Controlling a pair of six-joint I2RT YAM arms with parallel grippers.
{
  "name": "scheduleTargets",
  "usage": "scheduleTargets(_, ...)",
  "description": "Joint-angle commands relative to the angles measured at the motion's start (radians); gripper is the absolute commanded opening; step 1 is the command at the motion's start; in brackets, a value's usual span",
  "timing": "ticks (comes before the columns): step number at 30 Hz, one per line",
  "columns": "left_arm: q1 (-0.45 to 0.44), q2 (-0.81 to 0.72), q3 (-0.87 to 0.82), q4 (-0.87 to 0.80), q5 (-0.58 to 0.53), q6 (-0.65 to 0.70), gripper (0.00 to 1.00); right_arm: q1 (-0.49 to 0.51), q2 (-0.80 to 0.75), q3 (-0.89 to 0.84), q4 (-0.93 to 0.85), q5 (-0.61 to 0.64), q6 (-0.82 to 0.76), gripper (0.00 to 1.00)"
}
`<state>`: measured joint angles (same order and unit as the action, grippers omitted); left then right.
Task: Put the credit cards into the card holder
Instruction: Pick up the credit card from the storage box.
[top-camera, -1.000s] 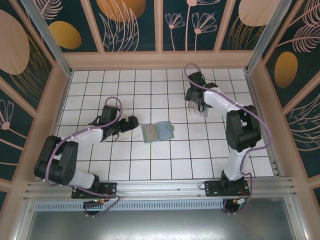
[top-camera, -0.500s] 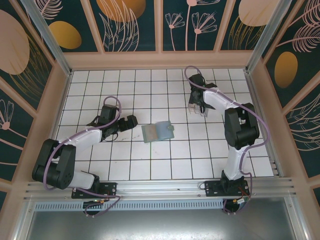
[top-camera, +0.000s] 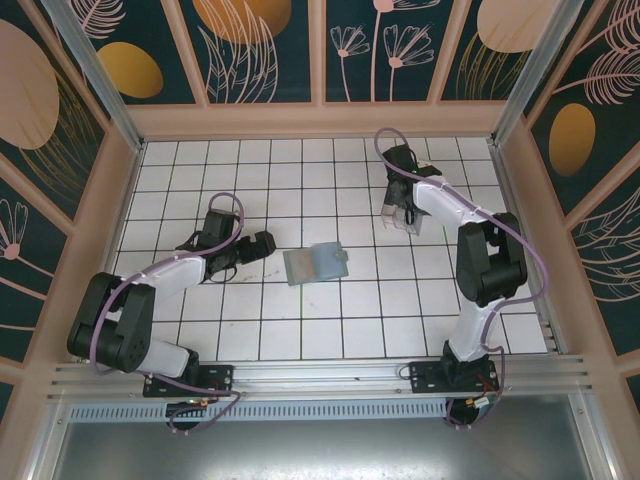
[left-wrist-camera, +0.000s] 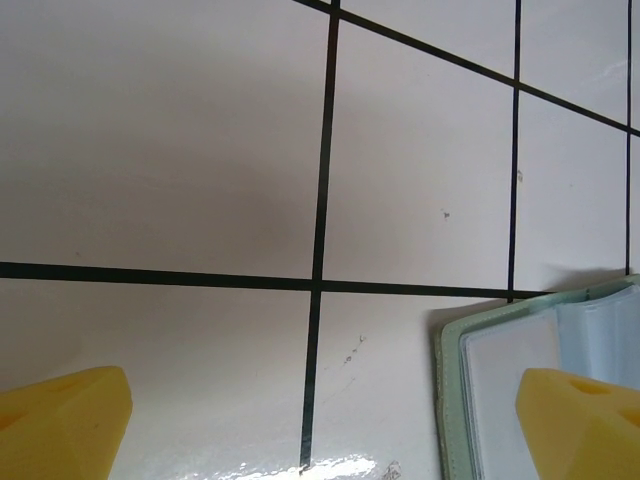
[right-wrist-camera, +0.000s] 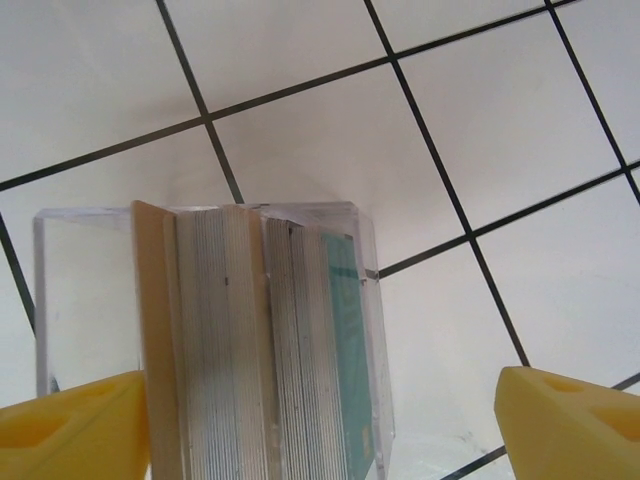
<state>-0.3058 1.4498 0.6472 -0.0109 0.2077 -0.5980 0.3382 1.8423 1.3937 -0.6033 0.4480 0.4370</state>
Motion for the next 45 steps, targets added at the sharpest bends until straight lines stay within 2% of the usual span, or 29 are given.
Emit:
scheduleTargets(1,0.002,0.010,0.020,-0.004,0.001,0.009,0.98,-0.016,-0.035,-0.014,0.000,0.009,-0.014,0.76)
scheduleTargets(12,0.002,0.012,0.033,-0.037,-0.006,0.016,0.99,-0.024,-0.045,-0.028,0.031,-0.057,-0.050,0.14)
scheduleTargets(14,0.001,0.009,0.027,-0.026,-0.003,0.014,0.99,-0.023,-0.053,-0.022,0.030,-0.076,-0.053,0.12)
scheduleTargets(17,0.001,0.016,0.031,-0.022,0.018,0.014,0.99,-0.022,-0.081,-0.039,0.054,-0.114,-0.064,0.00)
scheduleTargets(22,0.002,-0.044,-0.002,-0.017,0.048,0.030,0.99,-0.005,-0.180,-0.107,0.120,-0.267,-0.126,0.00)
scheduleTargets(26,0.001,-0.032,0.011,-0.056,0.073,0.056,0.98,0.019,-0.256,-0.165,0.155,-0.295,-0.144,0.00)
scheduleTargets(30,0.001,-0.040,-0.026,0.001,0.123,0.035,0.99,0.046,-0.323,-0.215,0.176,-0.377,-0.159,0.00)
scheduleTargets(32,0.001,-0.046,-0.050,0.057,0.182,0.020,0.99,0.054,-0.353,-0.255,0.208,-0.486,-0.151,0.00)
scheduleTargets(36,0.001,-0.063,-0.109,0.211,0.286,-0.027,0.99,0.069,-0.383,-0.358,0.329,-0.802,-0.169,0.00)
scheduleTargets(40,-0.005,-0.032,-0.094,0.207,0.295,-0.021,0.97,0.106,-0.377,-0.442,0.445,-1.045,-0.153,0.00)
scheduleTargets(42,-0.027,-0.027,-0.084,0.175,0.248,-0.005,0.96,0.151,-0.357,-0.472,0.509,-1.108,-0.131,0.00)
scheduleTargets(45,-0.062,-0.011,-0.062,0.134,0.174,0.022,0.94,0.203,-0.314,-0.489,0.554,-1.098,-0.128,0.00)
